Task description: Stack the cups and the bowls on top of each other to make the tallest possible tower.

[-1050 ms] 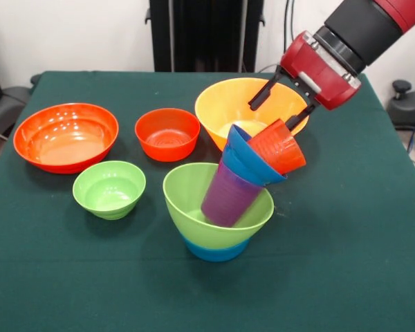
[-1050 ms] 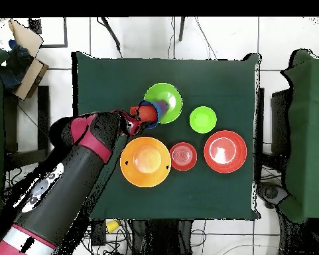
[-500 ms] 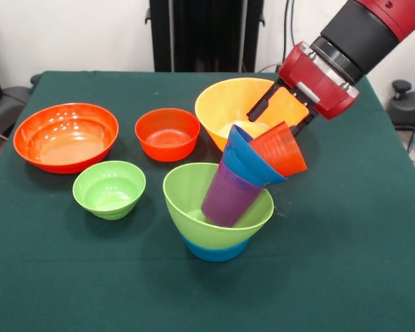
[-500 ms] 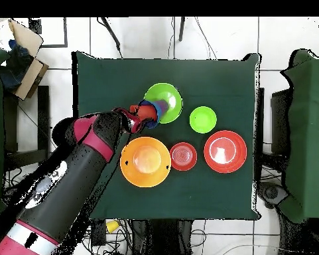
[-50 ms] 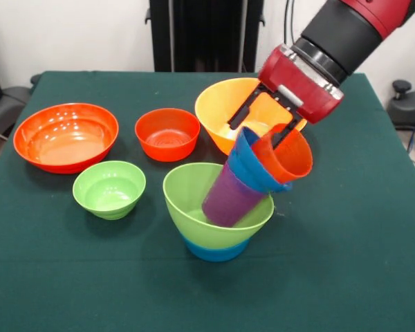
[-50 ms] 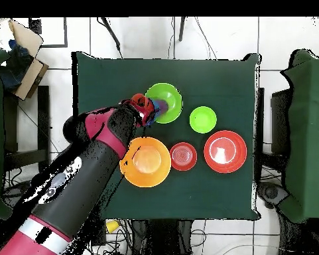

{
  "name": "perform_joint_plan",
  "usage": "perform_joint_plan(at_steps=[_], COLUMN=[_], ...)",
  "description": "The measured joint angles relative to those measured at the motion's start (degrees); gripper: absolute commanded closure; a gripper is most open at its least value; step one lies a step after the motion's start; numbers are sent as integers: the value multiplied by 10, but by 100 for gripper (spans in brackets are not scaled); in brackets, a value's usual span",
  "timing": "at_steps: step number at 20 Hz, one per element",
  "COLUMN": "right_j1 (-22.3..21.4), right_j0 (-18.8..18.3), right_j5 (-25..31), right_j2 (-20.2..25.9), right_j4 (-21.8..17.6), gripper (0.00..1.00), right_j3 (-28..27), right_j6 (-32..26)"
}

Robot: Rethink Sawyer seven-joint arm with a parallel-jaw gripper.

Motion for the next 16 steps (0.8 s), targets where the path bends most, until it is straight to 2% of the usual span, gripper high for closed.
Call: perform_joint_plan(at_steps=[10,16], right_j1=[-47,-70], right_j0=[-45,-64], right_j5=[-46,-52], right_j2=[27,44], right_j4=[-17,-31], gripper=[0,0], right_j3=[14,19], right_j6=[0,0])
